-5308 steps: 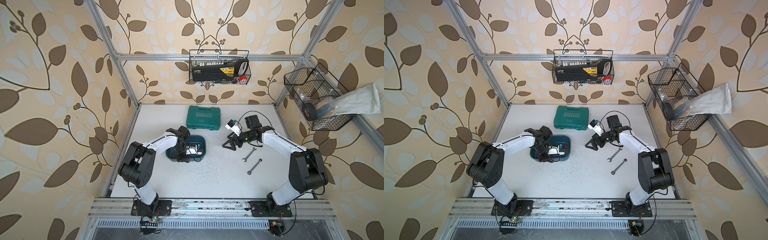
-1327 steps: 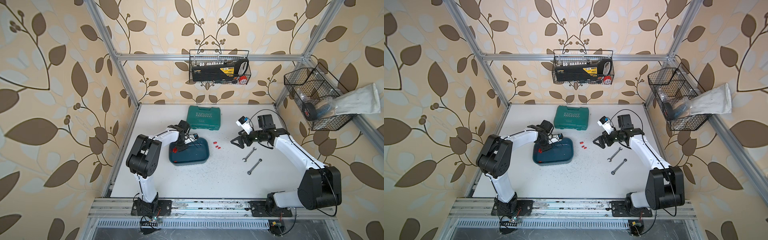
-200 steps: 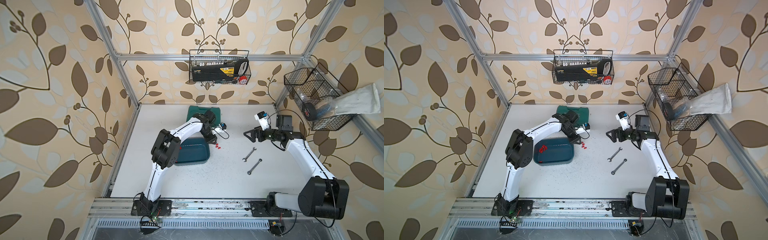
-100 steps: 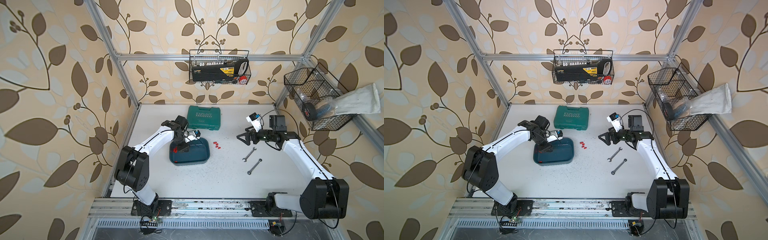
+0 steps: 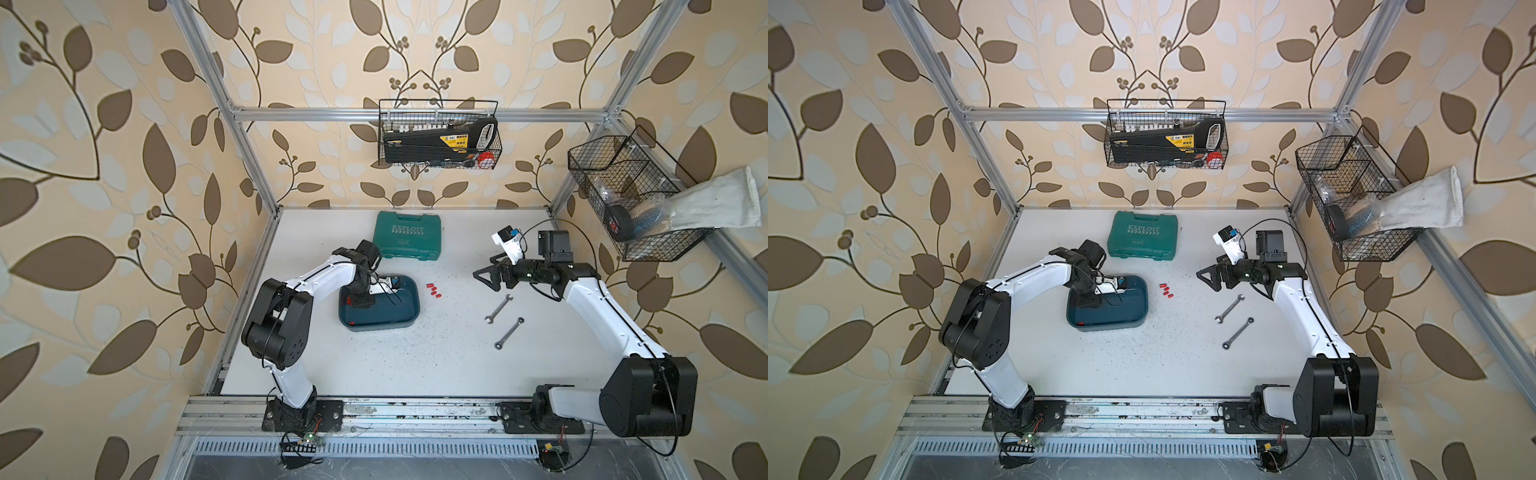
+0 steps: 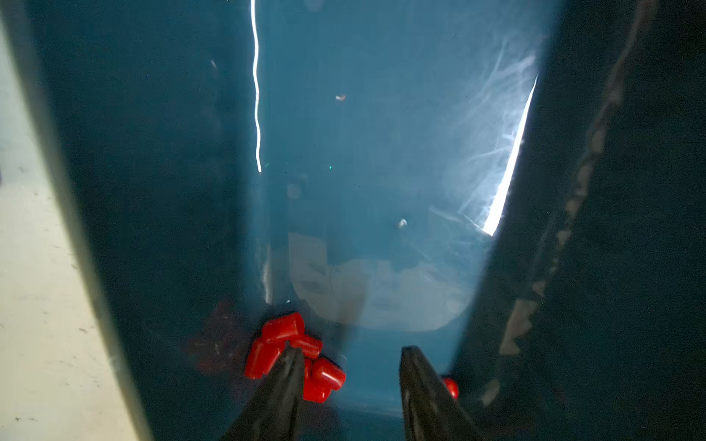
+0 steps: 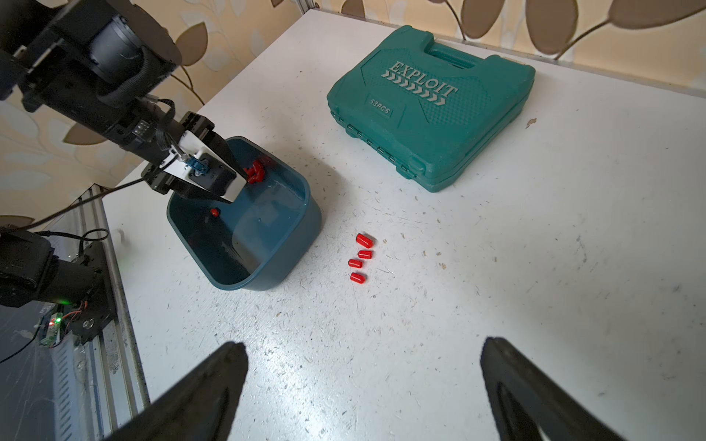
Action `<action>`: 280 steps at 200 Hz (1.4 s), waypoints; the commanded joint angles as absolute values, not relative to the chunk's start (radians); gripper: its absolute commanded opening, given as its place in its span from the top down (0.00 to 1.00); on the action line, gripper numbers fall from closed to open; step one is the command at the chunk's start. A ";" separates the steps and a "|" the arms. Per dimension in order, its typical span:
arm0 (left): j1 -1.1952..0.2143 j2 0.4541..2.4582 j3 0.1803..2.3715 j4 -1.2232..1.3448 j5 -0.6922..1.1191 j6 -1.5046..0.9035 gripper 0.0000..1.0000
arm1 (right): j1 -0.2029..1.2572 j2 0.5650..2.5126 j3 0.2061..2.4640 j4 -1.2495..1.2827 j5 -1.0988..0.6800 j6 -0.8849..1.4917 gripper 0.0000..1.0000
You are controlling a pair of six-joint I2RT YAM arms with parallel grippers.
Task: Take the screw protection sleeves out of the storage box
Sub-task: Pick up the screw protection sleeve from the storage box.
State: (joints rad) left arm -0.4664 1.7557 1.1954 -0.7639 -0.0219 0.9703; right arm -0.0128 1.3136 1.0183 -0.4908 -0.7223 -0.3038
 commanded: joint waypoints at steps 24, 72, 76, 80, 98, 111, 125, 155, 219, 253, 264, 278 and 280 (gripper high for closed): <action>-0.468 1.809 1.246 -0.742 -0.093 1.075 0.64 | -0.006 1.314 1.011 -0.514 -0.733 -0.324 0.01; -0.454 1.848 1.270 -0.742 -0.109 1.109 0.67 | -0.006 1.320 1.011 -0.516 -0.732 -0.327 0.01; -0.453 1.851 1.270 -0.744 -0.108 1.110 0.67 | -0.006 1.320 1.012 -0.516 -0.731 -0.327 0.01; -0.452 1.854 1.272 -0.743 -0.109 1.111 0.67 | -0.007 1.321 1.011 -0.517 -0.730 -0.327 0.01; -0.447 1.868 1.280 -0.743 -0.116 1.116 0.67 | -0.007 1.322 1.012 -0.517 -0.732 -0.327 0.01; -0.443 1.877 1.287 -0.744 -0.121 1.118 0.67 | -0.007 1.321 1.012 -0.518 -0.732 -0.327 0.01; -0.441 1.884 1.292 -0.745 -0.127 1.120 0.67 | -0.007 1.321 1.013 -0.518 -0.732 -0.327 0.01; -0.437 1.898 1.289 -0.743 -0.145 1.127 0.64 | -0.007 1.321 1.012 -0.518 -0.730 -0.327 0.01; -0.435 1.917 1.276 -0.729 -0.139 1.107 0.72 | -0.008 1.321 1.013 -0.518 -0.729 -0.327 0.01; -0.435 1.919 1.276 -0.726 -0.126 1.083 0.81 | -0.008 1.321 1.011 -0.518 -0.729 -0.328 0.01; -0.435 1.915 1.275 -0.724 -0.124 1.079 0.83 | -0.008 1.322 1.012 -0.518 -0.728 -0.327 0.01; -0.434 1.906 1.276 -0.725 -0.113 1.067 0.87 | -0.008 1.321 1.011 -0.518 -0.727 -0.327 0.01; -0.434 1.902 1.276 -0.725 -0.110 1.065 0.87 | -0.008 1.321 1.010 -0.518 -0.727 -0.327 0.01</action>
State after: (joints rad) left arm -0.4442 1.9079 1.2640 -0.7197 -0.1341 1.0843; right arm -0.0128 1.3140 1.0183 -0.5045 -0.7223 -0.3157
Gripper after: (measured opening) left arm 0.151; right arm 0.990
